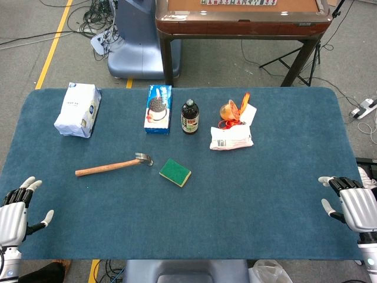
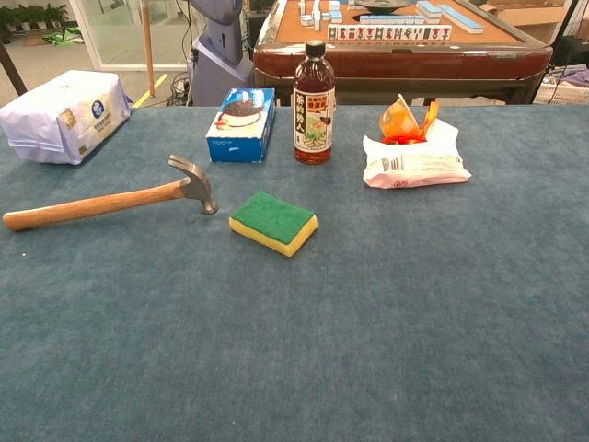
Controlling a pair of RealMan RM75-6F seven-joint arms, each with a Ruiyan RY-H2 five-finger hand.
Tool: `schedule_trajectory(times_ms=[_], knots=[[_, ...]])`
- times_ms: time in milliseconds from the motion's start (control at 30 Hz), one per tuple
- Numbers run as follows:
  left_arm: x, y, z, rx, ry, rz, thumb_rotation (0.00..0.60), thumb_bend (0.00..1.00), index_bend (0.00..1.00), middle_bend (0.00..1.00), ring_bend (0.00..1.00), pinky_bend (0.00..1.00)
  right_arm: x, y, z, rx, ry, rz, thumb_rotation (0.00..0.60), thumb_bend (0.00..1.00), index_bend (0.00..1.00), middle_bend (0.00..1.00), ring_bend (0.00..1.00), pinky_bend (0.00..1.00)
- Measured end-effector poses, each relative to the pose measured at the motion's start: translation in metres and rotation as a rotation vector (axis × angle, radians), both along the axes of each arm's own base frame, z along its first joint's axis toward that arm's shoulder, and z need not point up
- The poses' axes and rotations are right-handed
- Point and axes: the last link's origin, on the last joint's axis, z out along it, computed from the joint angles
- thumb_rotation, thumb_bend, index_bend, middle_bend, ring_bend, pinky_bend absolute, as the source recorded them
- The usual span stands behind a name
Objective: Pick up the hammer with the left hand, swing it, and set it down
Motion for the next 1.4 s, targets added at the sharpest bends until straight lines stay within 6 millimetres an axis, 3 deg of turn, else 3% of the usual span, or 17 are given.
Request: schedule_trajectory(times_ms=[333, 633, 867, 1000, 1400], knots=[[0.006, 0.008, 0.000, -0.019, -0.037, -0.034, 0.600, 0.23, 0.18, 0.12, 0.17, 0.13, 0.008, -0.007, 0.013, -0.052, 0.005, 0.043, 0.600, 0.32, 0.33, 0.39, 0.31, 0.41], [0.032, 0.053, -0.004, -0.128, -0.071, -0.155, 0.600, 0.23, 0.18, 0.14, 0.17, 0.13, 0.019, -0.017, 0.031, -0.100, 0.021, 0.071, 0.600, 0.32, 0.32, 0.39, 0.31, 0.39], [0.063, 0.096, -0.024, -0.265, -0.027, -0.241, 0.600, 0.23, 0.15, 0.14, 0.17, 0.13, 0.019, -0.015, 0.035, -0.099, 0.019, 0.065, 0.600, 0.32, 0.32, 0.39, 0.31, 0.39], [0.073, 0.114, -0.039, -0.330, -0.009, -0.228, 0.600, 0.23, 0.11, 0.14, 0.15, 0.13, 0.017, -0.013, 0.037, -0.102, 0.017, 0.059, 0.600, 0.32, 0.32, 0.39, 0.31, 0.39], [0.096, 0.163, -0.084, -0.494, 0.070, -0.139, 0.600, 0.23, 0.14, 0.14, 0.14, 0.13, 0.004, -0.007, 0.041, -0.107, 0.012, 0.022, 0.600, 0.32, 0.32, 0.39, 0.31, 0.39]])
